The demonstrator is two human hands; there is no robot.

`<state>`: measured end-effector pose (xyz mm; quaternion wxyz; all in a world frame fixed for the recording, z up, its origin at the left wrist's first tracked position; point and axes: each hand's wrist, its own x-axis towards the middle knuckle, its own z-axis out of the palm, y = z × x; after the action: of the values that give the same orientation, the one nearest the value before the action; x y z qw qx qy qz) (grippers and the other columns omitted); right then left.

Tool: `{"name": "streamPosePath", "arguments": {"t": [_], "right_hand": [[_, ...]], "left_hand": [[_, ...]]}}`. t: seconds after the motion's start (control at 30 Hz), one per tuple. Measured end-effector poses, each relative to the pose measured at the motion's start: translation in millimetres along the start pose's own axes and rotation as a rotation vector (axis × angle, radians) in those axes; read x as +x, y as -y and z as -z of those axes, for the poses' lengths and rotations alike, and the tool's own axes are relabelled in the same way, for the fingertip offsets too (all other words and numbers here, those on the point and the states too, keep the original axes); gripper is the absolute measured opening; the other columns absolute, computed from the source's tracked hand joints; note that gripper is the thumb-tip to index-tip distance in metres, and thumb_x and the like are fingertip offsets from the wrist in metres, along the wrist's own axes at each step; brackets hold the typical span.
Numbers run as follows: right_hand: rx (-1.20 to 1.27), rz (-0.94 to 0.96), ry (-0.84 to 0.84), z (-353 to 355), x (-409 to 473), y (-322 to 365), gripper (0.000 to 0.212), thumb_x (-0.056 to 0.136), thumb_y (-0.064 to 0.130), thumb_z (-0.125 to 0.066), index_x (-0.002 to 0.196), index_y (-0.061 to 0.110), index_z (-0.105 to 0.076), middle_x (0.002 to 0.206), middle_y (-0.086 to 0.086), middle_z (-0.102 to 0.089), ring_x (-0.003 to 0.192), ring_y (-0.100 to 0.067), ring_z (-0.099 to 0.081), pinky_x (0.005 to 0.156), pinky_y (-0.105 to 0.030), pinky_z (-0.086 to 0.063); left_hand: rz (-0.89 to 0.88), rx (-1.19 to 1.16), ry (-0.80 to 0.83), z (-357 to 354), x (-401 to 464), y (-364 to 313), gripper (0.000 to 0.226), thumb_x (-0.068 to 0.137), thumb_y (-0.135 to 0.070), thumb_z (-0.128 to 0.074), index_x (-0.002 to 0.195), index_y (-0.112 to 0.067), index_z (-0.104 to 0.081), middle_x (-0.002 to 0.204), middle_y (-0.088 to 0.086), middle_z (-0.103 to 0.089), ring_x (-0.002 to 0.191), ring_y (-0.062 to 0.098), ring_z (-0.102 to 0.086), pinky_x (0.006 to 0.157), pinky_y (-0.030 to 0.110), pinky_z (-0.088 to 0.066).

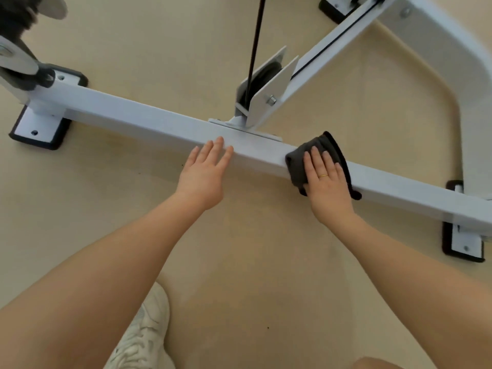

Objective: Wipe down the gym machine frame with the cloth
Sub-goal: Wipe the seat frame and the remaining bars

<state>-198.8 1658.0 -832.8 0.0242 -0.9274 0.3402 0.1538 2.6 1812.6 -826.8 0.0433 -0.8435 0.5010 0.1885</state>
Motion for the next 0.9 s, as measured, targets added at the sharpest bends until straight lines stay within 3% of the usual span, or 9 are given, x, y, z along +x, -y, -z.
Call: {"name": "streamPosePath", "arguments": {"t": [0.2, 0.3, 0.4, 0.53, 0.63, 0.73, 0.9], "right_hand": [[0.003, 0.222, -0.075, -1.2, 27.6, 39.3, 0.064, 0.098, 0.02, -0.035, 0.149, 0.018, 0.003, 0.158, -0.001, 0.005, 0.144, -0.023, 0.003, 0.115, -0.036, 0.002], [-0.05, 0.271, -0.103, -6.1, 19.2, -7.5, 0.063, 0.096, 0.01, -0.033, 0.15, 0.018, 0.0, 0.158, 0.001, 0.004, 0.145, -0.021, 0.0, 0.115, -0.034, -0.003], [-0.064, 0.167, -0.073, -10.8, -8.5, -75.5, 0.063, 0.095, 0.002, -0.032, 0.15, 0.016, -0.004, 0.158, 0.001, 0.002, 0.145, -0.022, -0.002, 0.114, -0.033, -0.01], [-0.049, 0.108, -0.031, -8.0, -41.9, -127.2, 0.059, 0.094, -0.003, -0.035, 0.148, 0.014, -0.017, 0.157, 0.0, -0.01, 0.143, -0.023, -0.014, 0.107, -0.036, -0.027], [0.007, 0.077, -0.039, 2.7, -38.8, -119.7, 0.052, 0.093, -0.003, -0.038, 0.143, 0.01, -0.029, 0.155, -0.003, -0.021, 0.139, -0.027, -0.025, 0.096, -0.041, -0.038], [0.046, 0.101, -0.067, 11.5, -38.9, -94.4, 0.037, 0.087, -0.006, -0.039, 0.122, 0.005, -0.044, 0.138, -0.01, -0.043, 0.115, -0.034, -0.044, 0.069, -0.038, -0.04], [0.095, 0.336, -0.077, 41.3, -61.3, -28.9, 0.039, 0.08, -0.007, -0.045, 0.115, 0.009, -0.049, 0.116, -0.012, -0.053, 0.098, -0.033, -0.051, 0.073, -0.036, -0.037]], "left_hand": [[0.163, 0.06, 0.026, 0.6, -1.5, -23.7, 0.083, 0.083, -0.006, -0.041, 0.147, -0.021, 0.01, 0.155, 0.004, 0.017, 0.142, 0.022, 0.012, 0.113, 0.039, 0.007], [0.221, 0.116, 0.033, 2.6, -0.2, -36.5, 0.081, 0.083, -0.006, -0.039, 0.147, -0.018, 0.009, 0.155, 0.004, 0.015, 0.142, 0.023, 0.014, 0.112, 0.043, 0.01], [0.273, 0.075, 0.058, 4.7, -3.9, -48.1, 0.074, 0.085, -0.009, -0.037, 0.148, -0.016, 0.003, 0.156, 0.003, 0.011, 0.142, 0.022, 0.013, 0.113, 0.039, 0.008], [0.218, 0.111, 0.061, -3.4, -29.5, -70.6, 0.069, 0.086, -0.011, -0.037, 0.148, -0.016, -0.008, 0.156, 0.005, 0.01, 0.142, 0.022, 0.013, 0.114, 0.037, 0.007], [0.208, 0.081, 0.02, -11.4, -60.0, -86.5, 0.07, 0.085, -0.01, -0.04, 0.148, -0.017, -0.009, 0.156, 0.005, 0.008, 0.142, 0.021, 0.013, 0.113, 0.035, 0.008], [0.226, 0.074, -0.01, -12.1, -102.0, -97.3, 0.073, 0.084, -0.009, -0.042, 0.148, -0.018, -0.008, 0.156, 0.004, 0.008, 0.142, 0.022, 0.013, 0.113, 0.035, 0.009], [0.325, 0.159, -0.037, 21.1, -185.8, -87.1, 0.072, 0.085, -0.007, -0.04, 0.148, -0.021, -0.006, 0.155, 0.002, 0.013, 0.142, 0.02, 0.016, 0.113, 0.034, 0.009]]}}
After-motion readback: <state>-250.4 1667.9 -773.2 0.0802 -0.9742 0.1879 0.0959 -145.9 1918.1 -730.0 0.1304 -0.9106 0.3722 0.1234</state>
